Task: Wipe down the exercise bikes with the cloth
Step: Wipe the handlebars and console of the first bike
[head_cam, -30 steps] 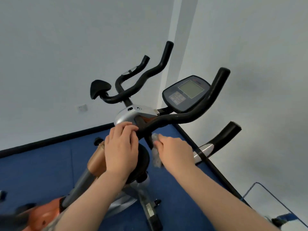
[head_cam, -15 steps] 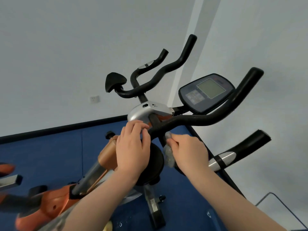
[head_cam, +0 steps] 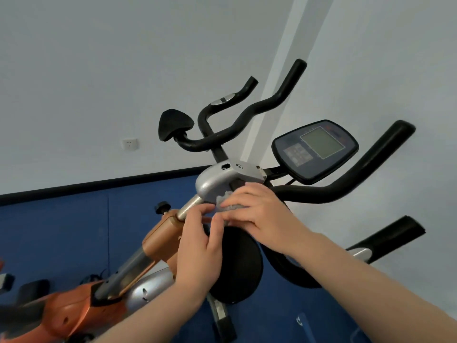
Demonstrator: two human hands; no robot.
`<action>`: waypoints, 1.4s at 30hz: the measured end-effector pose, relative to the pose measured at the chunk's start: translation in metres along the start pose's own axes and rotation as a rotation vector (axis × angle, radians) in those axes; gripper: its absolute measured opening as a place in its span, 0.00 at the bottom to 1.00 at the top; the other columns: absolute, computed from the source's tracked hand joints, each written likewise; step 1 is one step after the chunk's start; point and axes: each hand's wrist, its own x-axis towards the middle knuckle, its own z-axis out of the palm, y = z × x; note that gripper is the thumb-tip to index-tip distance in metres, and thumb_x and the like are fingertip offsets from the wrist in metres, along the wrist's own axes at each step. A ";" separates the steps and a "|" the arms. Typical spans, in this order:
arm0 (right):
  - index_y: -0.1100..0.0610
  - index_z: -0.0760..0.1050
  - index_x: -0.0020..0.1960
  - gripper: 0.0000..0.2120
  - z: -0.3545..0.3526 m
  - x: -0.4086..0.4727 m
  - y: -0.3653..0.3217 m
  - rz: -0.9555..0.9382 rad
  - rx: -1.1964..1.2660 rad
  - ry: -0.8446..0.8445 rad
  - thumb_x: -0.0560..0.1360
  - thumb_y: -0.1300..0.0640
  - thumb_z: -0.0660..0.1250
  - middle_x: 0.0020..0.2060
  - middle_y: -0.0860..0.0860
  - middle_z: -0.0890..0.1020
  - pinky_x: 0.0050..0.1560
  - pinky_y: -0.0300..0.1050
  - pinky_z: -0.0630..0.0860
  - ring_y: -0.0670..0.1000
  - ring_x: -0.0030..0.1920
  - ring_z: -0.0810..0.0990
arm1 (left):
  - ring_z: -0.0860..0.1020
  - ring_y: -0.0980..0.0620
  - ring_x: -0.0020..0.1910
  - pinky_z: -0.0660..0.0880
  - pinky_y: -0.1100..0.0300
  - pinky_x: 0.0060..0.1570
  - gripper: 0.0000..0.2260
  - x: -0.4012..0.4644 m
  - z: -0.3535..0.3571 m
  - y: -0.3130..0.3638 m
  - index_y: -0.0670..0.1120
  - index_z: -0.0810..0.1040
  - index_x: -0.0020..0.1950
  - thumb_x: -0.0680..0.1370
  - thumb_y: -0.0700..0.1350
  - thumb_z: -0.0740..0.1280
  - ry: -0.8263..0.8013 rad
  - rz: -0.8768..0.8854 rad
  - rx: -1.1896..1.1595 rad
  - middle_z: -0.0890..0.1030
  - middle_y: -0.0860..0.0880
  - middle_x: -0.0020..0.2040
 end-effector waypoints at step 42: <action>0.55 0.84 0.45 0.14 -0.058 -0.079 0.039 0.739 -0.413 0.507 0.65 0.71 0.74 0.43 0.47 0.85 0.38 0.40 0.74 0.55 0.40 0.74 | 0.76 0.61 0.41 0.72 0.61 0.41 0.06 0.080 0.075 0.077 0.58 0.76 0.50 0.77 0.49 0.61 -0.549 0.245 0.198 0.79 0.58 0.42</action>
